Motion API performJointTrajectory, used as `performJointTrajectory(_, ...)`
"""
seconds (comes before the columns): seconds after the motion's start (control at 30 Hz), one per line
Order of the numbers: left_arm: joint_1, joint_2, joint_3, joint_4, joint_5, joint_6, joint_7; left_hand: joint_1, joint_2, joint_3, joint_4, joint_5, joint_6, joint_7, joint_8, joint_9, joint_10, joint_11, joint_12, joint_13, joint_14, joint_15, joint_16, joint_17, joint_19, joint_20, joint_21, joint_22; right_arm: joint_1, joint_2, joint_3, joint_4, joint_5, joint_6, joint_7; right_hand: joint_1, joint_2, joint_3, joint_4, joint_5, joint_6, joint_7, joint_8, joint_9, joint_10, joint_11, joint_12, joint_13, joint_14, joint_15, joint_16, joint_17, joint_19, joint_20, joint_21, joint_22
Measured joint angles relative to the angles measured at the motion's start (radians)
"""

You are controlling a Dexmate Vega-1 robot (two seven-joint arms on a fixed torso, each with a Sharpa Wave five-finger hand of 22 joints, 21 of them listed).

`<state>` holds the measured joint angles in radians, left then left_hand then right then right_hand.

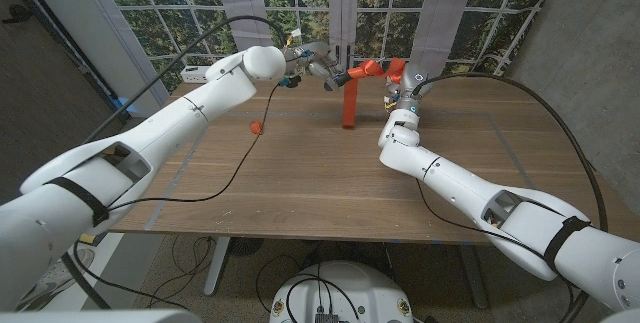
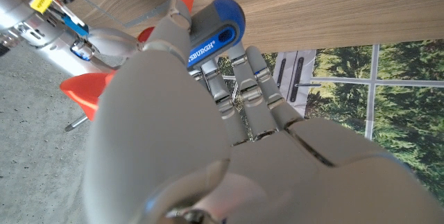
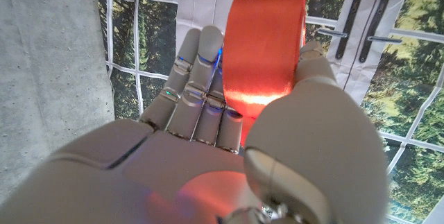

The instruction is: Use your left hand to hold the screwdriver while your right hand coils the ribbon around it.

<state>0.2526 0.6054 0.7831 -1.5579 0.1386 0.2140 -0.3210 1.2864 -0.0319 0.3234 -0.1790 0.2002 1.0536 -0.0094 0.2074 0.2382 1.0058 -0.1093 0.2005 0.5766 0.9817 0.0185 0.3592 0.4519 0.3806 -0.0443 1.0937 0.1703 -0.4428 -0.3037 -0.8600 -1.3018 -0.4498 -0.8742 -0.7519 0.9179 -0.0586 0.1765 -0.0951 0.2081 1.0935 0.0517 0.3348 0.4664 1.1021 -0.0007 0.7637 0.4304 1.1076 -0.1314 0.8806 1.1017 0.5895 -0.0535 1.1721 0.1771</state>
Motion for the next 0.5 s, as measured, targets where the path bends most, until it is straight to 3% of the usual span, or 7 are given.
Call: performJointTrajectory(0.5, -0.004, 0.012, 0.005, -0.008, -0.005, 0.012, -0.034, 0.0, 0.0, 0.0, 0.0, 0.0, 0.003, -0.003, 0.001, 0.0, 0.0, 0.0, 0.0, 0.006, 0.0, 0.0, -0.005, 0.0, 0.0, 0.0, -0.002, 0.0, 0.051, -0.03, 0.0, -0.009, 0.002, 0.041, -0.008, 0.0, 0.0, -0.001, -0.001, 0.0, 0.0, 0.0, 0.001, 0.001, 0.0, 0.0, 0.0, 0.0, 0.0, 0.0, 0.0, 0.001, -0.002, -0.002, 0.0, 0.0)
